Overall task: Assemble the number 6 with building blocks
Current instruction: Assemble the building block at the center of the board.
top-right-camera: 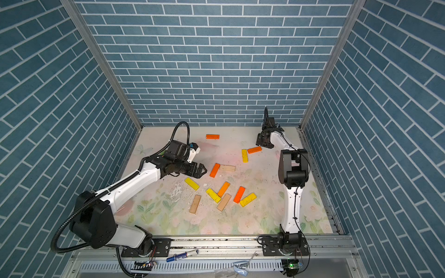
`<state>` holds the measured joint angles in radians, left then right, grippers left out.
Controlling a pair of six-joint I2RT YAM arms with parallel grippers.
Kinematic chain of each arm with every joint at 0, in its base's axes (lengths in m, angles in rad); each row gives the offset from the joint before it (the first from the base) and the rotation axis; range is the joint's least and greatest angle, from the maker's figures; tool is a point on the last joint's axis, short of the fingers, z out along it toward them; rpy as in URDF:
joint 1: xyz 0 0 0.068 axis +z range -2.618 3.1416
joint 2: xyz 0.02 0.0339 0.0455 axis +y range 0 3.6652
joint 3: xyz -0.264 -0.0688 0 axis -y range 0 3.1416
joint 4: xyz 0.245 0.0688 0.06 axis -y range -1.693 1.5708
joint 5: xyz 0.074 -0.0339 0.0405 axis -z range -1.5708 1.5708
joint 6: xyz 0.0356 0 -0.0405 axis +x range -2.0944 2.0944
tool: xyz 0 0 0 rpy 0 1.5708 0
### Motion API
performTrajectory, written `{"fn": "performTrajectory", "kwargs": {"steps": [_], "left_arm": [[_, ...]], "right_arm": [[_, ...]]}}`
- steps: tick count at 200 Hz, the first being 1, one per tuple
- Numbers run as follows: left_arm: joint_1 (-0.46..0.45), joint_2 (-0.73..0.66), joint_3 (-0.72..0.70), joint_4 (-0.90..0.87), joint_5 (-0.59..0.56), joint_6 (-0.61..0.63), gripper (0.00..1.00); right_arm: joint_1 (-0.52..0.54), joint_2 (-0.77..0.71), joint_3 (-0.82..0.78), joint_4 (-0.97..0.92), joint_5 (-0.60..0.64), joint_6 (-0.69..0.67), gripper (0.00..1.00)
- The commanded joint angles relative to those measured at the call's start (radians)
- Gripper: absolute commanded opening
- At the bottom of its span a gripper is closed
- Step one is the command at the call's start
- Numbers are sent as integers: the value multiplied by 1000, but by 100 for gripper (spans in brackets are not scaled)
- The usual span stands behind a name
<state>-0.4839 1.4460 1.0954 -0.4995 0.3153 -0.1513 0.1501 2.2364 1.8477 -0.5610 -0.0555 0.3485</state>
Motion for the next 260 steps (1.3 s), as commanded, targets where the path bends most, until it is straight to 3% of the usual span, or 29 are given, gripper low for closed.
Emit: {"fn": "performTrajectory", "kwargs": {"steps": [1, 169, 260], "left_arm": [[-7, -35, 12, 13, 1, -16, 99], [-7, -3, 20, 0, -9, -10, 99], [-8, -1, 22, 3, 2, -13, 99]], "right_arm": [[0, 36, 41, -9, -19, 35, 55], [0, 188, 233, -94, -21, 42, 50], [2, 152, 140, -60, -26, 99, 40]]}}
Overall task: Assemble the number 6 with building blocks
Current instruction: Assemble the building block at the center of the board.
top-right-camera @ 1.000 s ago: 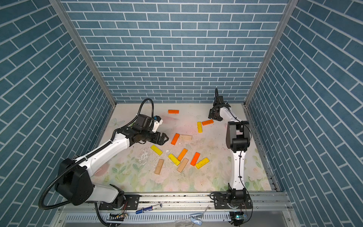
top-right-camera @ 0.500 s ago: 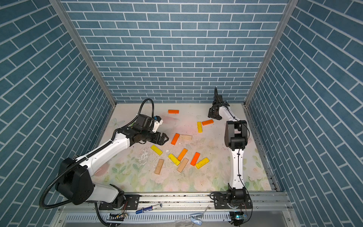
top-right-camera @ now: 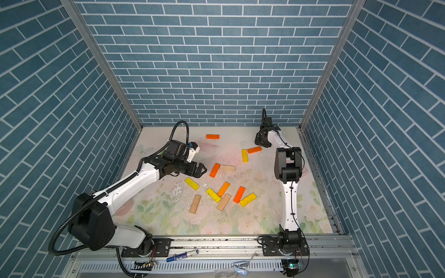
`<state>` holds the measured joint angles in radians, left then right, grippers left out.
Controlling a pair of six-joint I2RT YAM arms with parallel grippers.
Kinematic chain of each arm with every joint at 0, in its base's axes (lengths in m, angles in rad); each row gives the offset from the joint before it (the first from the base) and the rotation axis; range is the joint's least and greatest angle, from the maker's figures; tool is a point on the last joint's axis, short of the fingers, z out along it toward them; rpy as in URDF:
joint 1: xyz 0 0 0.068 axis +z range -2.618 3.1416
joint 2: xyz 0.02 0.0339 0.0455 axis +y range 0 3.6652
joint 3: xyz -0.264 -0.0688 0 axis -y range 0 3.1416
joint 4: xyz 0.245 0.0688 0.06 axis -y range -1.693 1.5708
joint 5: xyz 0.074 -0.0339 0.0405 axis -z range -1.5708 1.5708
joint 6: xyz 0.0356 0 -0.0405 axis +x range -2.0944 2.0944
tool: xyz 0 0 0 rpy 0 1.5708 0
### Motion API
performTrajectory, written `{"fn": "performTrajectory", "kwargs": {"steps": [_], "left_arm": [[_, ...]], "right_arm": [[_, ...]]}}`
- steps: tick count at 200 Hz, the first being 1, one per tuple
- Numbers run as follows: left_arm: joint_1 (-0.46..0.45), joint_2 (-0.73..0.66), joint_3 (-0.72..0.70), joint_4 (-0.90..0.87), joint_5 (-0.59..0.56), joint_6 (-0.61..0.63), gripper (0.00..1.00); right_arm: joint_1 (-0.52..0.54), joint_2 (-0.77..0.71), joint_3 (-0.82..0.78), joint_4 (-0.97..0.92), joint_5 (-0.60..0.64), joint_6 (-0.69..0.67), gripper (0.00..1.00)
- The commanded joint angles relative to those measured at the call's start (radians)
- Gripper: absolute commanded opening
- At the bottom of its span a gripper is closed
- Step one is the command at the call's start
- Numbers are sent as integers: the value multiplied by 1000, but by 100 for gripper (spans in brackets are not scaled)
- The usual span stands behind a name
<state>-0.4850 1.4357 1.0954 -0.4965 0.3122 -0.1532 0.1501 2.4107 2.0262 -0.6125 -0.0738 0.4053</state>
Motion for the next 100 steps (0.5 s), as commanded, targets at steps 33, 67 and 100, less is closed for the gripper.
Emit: {"fn": "performTrajectory", "kwargs": {"steps": [33, 67, 100], "left_arm": [[-8, 5, 20, 0, 2, -13, 99], [-7, 3, 21, 0, 4, -13, 99], [-9, 2, 21, 0, 5, -13, 99]], "right_arm": [[2, -35, -63, -9, -7, 52, 37], [2, -60, -96, 6, -7, 76, 34], [2, -83, -134, 24, -7, 111, 34]]}}
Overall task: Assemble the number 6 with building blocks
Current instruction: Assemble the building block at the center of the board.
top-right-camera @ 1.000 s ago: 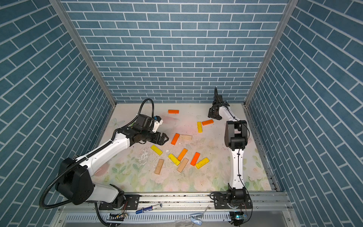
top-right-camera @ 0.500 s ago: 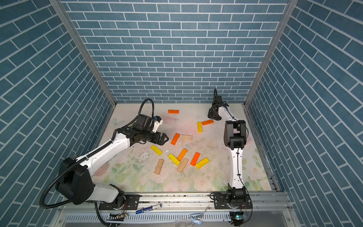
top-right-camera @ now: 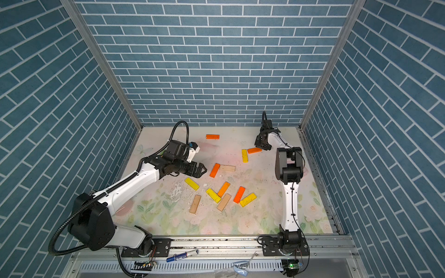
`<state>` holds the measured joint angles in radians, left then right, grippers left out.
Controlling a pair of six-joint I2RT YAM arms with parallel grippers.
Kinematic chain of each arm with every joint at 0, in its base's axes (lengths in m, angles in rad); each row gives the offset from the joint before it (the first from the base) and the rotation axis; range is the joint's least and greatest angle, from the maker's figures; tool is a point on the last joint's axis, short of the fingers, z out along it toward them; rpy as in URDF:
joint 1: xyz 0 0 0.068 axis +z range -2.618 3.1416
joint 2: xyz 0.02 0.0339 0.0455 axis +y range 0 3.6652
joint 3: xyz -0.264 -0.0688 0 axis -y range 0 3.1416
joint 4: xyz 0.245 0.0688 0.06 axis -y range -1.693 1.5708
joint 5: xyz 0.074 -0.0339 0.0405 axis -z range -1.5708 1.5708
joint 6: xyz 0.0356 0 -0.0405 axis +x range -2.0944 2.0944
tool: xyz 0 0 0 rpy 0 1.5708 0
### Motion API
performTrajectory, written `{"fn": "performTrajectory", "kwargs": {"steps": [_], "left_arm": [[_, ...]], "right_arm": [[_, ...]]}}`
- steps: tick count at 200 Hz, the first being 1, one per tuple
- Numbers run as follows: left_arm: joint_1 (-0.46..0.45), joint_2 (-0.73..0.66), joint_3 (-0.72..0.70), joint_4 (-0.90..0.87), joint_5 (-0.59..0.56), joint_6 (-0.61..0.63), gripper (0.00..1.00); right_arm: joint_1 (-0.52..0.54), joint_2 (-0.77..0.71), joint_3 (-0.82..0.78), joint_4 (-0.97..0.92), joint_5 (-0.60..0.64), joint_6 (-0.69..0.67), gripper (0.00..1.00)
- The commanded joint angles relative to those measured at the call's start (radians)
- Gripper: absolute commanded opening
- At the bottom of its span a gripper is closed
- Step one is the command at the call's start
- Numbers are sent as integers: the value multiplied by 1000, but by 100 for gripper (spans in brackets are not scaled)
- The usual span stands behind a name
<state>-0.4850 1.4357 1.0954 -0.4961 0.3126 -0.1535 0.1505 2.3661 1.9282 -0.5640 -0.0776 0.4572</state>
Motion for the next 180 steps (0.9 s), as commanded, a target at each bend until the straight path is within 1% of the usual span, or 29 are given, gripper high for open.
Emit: {"fn": "performTrajectory", "kwargs": {"steps": [1, 51, 58, 84, 104, 113, 127, 138, 145, 158, 180], "left_arm": [[-9, 3, 21, 0, 4, -13, 99], [-10, 1, 20, 0, 5, -14, 99], [-10, 2, 21, 1, 4, -14, 99], [-11, 3, 18, 1, -1, -14, 99], [-12, 19, 18, 7, -27, -19, 99], [-16, 32, 28, -4, -59, -21, 99], [-29, 52, 35, -6, -106, -38, 99], [-42, 68, 44, -3, -120, -72, 97], [-56, 82, 56, -8, -135, -88, 96], [-90, 114, 87, -21, -188, -120, 93], [-140, 206, 157, 2, -213, -180, 89]], "right_arm": [[2, -40, -36, -23, -4, 60, 34], [1, -56, -64, -7, -4, 82, 34], [2, -56, -60, -8, -34, 80, 34], [2, -67, -49, -18, -32, 64, 37], [1, -93, -44, -28, -27, 35, 40], [1, -109, -49, -29, -25, 22, 41], [1, -144, -73, -23, -25, -2, 42], [0, -166, -107, -11, -21, -19, 42], [-3, -211, -136, 8, -21, -23, 42], [-12, -251, -196, 49, -47, -31, 42], [-39, -306, -284, 114, -98, -19, 42]]}}
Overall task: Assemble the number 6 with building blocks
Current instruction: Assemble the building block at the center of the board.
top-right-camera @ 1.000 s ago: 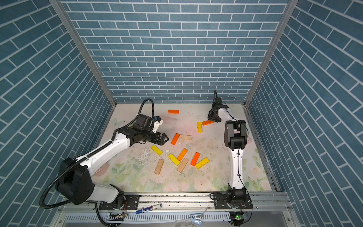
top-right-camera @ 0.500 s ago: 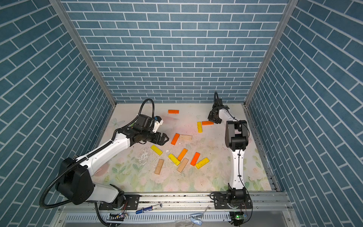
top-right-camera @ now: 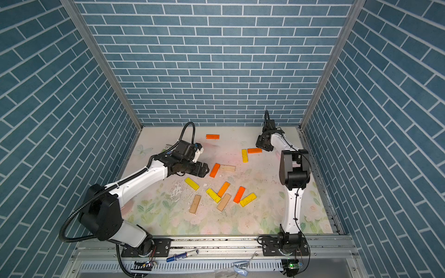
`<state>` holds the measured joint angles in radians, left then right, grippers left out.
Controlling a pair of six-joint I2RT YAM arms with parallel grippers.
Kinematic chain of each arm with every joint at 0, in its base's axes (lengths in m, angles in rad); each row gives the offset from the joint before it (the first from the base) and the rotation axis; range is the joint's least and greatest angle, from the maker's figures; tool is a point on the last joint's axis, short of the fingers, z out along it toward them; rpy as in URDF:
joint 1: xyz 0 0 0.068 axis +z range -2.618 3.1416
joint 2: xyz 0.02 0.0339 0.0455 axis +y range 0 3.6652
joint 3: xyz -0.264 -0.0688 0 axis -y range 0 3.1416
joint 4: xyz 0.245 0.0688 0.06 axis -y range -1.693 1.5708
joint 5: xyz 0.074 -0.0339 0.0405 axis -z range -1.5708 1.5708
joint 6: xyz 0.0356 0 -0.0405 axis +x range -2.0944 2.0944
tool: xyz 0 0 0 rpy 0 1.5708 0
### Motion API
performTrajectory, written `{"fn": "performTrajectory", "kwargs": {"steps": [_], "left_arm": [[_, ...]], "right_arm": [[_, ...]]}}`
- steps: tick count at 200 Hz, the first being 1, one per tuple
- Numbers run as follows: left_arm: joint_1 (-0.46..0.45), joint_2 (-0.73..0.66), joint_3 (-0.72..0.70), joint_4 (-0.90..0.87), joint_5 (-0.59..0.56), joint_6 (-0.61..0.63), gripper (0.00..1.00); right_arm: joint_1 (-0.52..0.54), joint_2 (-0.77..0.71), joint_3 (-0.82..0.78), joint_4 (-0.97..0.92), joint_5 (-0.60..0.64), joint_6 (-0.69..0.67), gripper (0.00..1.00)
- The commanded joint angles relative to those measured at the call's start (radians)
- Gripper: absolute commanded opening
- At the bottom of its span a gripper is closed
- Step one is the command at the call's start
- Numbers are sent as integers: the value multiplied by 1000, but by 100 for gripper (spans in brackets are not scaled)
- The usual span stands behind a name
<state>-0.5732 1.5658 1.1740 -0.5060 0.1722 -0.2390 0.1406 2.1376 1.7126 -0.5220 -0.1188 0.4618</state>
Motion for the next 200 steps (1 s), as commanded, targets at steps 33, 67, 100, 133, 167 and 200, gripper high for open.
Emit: {"fn": "performTrajectory", "kwargs": {"steps": [33, 67, 100, 133, 167, 200], "left_arm": [[-122, 310, 302, -10, -133, -123, 81], [-151, 541, 561, -94, -192, -124, 71], [-160, 704, 753, -150, -262, -116, 69], [-168, 800, 870, -153, -312, -112, 68], [-173, 880, 953, -142, -337, -121, 67], [-178, 942, 1006, -113, -349, -142, 66]], "right_arm": [[-62, -127, -158, 148, -111, -9, 42], [-84, -129, -183, 171, -152, 0, 42], [-86, -111, -183, 169, -148, -16, 42], [-87, -89, -186, 172, -143, -32, 42], [-87, -68, -181, 176, -145, -41, 41], [-88, -51, -178, 185, -140, -46, 41]]}}
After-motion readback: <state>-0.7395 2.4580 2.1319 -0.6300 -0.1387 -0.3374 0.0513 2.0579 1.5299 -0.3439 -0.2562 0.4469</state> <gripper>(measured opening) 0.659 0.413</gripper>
